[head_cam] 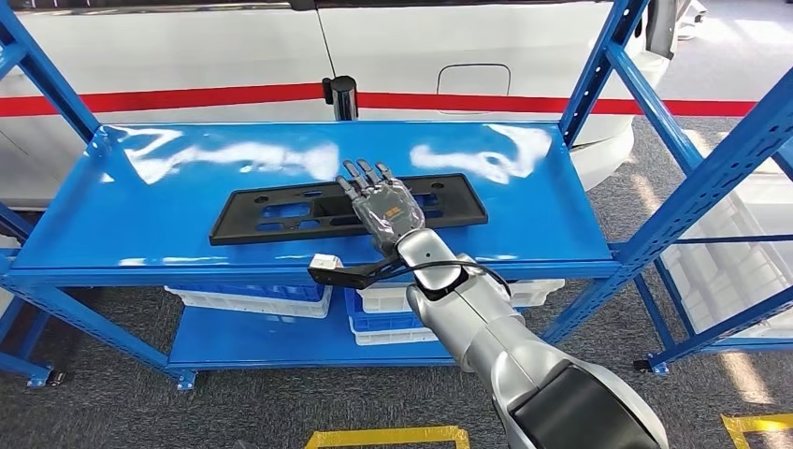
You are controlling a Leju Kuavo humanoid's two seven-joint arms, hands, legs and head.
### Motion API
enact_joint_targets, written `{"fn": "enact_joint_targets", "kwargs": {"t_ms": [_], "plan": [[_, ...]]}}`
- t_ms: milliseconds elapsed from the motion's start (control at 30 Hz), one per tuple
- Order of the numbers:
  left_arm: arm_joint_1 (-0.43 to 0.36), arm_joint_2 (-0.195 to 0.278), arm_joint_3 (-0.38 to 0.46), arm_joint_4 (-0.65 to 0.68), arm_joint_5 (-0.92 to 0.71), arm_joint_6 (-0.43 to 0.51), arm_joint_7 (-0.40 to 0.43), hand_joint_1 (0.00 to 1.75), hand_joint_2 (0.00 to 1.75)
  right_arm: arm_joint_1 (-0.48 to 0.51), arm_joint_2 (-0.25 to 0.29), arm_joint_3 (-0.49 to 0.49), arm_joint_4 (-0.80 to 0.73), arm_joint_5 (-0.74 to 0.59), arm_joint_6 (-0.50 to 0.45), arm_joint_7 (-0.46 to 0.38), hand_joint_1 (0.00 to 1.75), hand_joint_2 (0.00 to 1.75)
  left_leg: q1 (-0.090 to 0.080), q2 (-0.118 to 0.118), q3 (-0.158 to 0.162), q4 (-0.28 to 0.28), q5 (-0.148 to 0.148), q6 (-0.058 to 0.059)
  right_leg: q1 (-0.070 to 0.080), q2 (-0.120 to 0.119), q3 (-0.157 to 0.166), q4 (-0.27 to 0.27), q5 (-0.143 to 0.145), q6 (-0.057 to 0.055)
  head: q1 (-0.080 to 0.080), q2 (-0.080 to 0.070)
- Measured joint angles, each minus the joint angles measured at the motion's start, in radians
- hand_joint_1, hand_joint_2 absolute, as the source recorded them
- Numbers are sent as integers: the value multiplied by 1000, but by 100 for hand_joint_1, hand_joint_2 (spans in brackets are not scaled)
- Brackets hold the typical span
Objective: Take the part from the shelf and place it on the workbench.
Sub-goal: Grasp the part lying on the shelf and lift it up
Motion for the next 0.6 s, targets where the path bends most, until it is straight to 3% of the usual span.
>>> {"fn": "enact_joint_targets", "kwargs": {"t_ms": [33,67,100,167,233,333,467,600], "plan": [[0,-3,3,0,0,20,-25,0,0,12,-8,0,5,0,0,2,0,175,-1,-3,4,0,-5,2,0,0,-40,51,-9,2,0,0],[1,-6,5,0,-1,32,-37,0,0,21,-15,0,8,0,-1,4,0,175,-2,-5,9,0,-10,2,0,0,-62,63,1,8,0,0],[1,-8,7,0,-1,37,-41,0,0,28,-20,0,12,1,-1,5,0,175,-2,-7,15,0,-15,1,0,0,-64,36,28,14,0,0],[1,-12,9,1,-3,39,-42,0,0,31,-26,0,17,3,1,7,0,175,-3,-8,30,1,-26,-4,0,-3,-22,-103,109,23,1,0],[-1,-16,9,1,-5,39,-41,0,0,33,-30,0,22,5,4,12,0,175,-8,-10,39,3,-38,-12,2,-5,20,-209,168,14,1,0],[-3,-19,11,1,-6,39,-37,0,0,33,-31,0,25,6,4,19,0,175,-10,-10,44,6,-49,-9,2,-4,34,-230,186,0,1,0],[-3,-21,16,1,-6,38,-36,0,175,32,-32,0,27,7,4,21,0,175,-8,-5,54,-2,-51,-14,4,2,37,-229,183,-5,0,0],[-3,-22,23,1,5,1,-10,0,175,33,-32,0,30,10,2,36,0,175,-8,-4,61,-8,-53,-18,4,2,42,-229,179,-11,0,0]]}}
